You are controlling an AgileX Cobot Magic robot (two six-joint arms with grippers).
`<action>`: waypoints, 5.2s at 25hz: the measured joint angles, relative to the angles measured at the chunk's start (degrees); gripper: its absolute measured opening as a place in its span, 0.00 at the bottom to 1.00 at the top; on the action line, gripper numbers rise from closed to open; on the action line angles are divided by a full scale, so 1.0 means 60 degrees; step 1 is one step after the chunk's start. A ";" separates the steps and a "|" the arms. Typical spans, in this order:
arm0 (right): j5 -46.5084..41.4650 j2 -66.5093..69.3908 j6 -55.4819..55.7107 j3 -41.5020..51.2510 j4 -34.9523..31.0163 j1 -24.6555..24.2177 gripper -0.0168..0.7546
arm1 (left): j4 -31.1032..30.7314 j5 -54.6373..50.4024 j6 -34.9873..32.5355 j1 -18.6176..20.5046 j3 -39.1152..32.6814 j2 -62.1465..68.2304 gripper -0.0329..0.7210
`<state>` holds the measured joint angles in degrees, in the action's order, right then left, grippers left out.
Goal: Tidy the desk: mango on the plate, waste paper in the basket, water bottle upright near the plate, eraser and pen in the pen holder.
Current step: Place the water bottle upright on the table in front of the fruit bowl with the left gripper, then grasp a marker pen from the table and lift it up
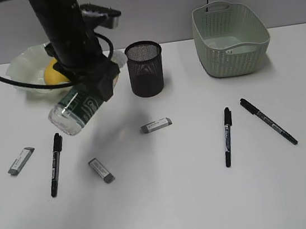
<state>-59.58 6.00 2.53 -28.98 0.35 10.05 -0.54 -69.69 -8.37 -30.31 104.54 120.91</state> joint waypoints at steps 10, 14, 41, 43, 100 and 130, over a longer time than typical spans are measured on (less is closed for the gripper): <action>0.0000 0.0000 0.0000 0.0000 0.0000 0.0000 0.76 | 0.1053 0.0232 0.0000 0.1390 -0.0367 -0.2376 0.70; 0.0000 0.0000 0.0000 0.0000 0.0000 0.0000 0.76 | 0.1193 0.1342 0.0000 0.2156 -0.1897 -0.3785 0.70; 0.0000 0.0000 0.0000 0.0000 0.0000 0.0000 0.76 | 0.2540 1.6710 0.0265 0.3975 -1.0382 -0.4348 0.70; 0.0000 0.0000 0.0000 0.0000 0.0000 0.0000 0.76 | 0.2540 1.7308 0.0727 0.3965 -1.0390 -0.3799 0.70; 0.0000 0.0000 0.0000 0.0000 0.0000 0.0000 0.76 | 0.0705 1.5484 0.1927 0.3686 -1.2326 -0.5587 0.88; 0.0000 0.0000 0.0000 0.0000 0.0000 0.0000 0.76 | 0.0635 0.2183 0.1206 0.3686 -1.1649 -1.5159 0.74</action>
<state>-59.58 6.00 2.53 -28.98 0.35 10.05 3.27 -56.59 -1.13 -8.19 34.65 29.96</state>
